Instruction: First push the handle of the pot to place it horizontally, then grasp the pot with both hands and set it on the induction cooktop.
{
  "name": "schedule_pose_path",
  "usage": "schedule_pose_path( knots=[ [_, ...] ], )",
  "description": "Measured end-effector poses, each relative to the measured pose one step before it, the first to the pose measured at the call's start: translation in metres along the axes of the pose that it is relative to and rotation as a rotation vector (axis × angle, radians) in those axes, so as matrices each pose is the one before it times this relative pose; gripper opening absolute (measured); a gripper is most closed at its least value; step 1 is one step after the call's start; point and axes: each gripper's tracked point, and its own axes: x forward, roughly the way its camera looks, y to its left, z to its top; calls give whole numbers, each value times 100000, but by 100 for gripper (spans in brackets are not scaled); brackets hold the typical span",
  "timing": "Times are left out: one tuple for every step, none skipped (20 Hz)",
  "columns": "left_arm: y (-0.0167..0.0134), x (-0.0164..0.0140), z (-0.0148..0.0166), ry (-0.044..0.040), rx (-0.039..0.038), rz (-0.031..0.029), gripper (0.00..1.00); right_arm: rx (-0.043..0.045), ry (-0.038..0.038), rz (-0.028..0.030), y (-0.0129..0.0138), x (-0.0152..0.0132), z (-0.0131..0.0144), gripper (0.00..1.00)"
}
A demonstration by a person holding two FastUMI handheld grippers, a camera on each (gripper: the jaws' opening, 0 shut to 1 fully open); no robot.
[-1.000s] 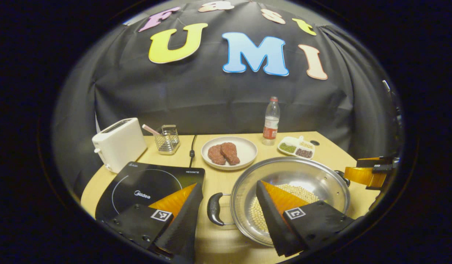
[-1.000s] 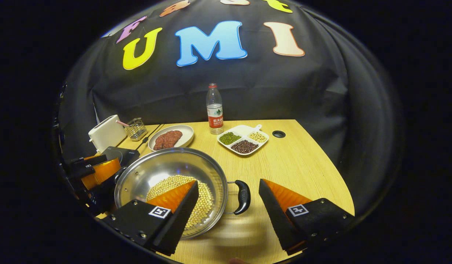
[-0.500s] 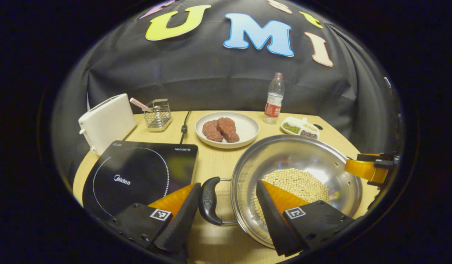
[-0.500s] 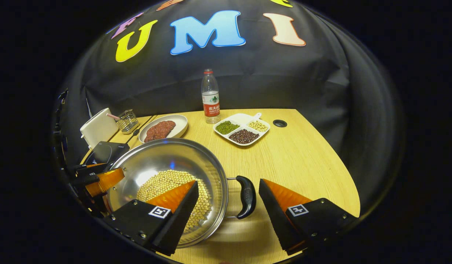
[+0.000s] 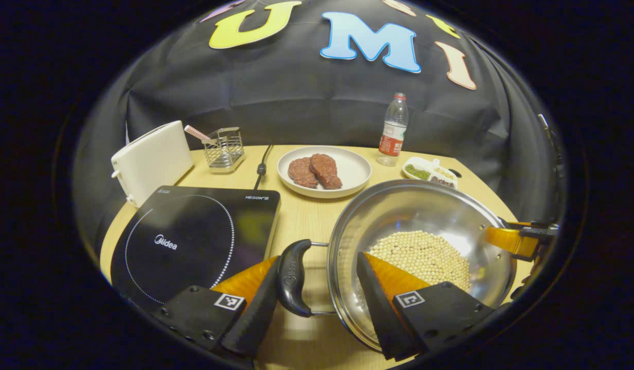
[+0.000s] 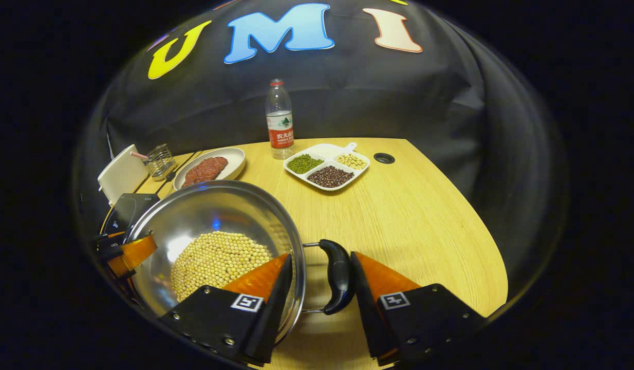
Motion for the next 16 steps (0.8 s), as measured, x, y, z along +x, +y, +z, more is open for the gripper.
schedule_pose_path(
  knots=[
    [175, 32, -111, 505, 362, 833, 86, 156, 218, -129, 110, 115, -33, 65],
    [365, 164, -73, 206, 814, 1228, 83, -622, -90, -133, 1, -89, -55, 65],
    [231, -236, -7, 471, 173, 540, 80, -686, 77, -180, -20, 72, 1, 58],
    [-158, 121, 251, -486, 196, 111, 72, -416, 25, 390, -41, 29, 88, 63],
    [-6, 19, -319, 1175, 886, 454, 72, -188, 714, 361, 102, -158, -176, 59],
    [-11, 186, 87, 102, 767, 196, 72, -115, 72, 266, 42, -241, 54, 59],
    [-71, 33, 27, -262, -233, -123, 72, -845, 667, -18, -33, 192, -214, 58],
    [-56, 45, 214, -616, -792, -447, 71, -539, -565, -232, -53, -16, 40, 52],
    [8, -126, -111, -357, -241, -319, 70, -17, 427, -576, 16, -156, -38, 52],
    [25, 124, 119, -424, 1187, -130, 68, -394, -386, -789, -2, -182, 68, 53],
    [-31, -151, 165, -276, 444, 57, 68, -883, -164, -1019, 22, -92, -25, 52],
    [-37, 287, -172, 454, -328, -457, 62, -1161, -493, -873, -77, -453, 92, 52],
    [-67, -232, -95, 253, -914, -517, 62, -986, -484, -307, 24, -206, 158, 52],
    [-53, -229, 112, -439, -843, -462, 65, -343, -370, -87, -17, -362, 245, 52],
    [25, -472, 258, -719, -90, -111, 62, -231, -508, -86, 6, -246, 214, 52],
    [35, -483, 429, -908, 404, -64, 62, 54, -672, -366, -94, -380, 277, 52]
  ],
)
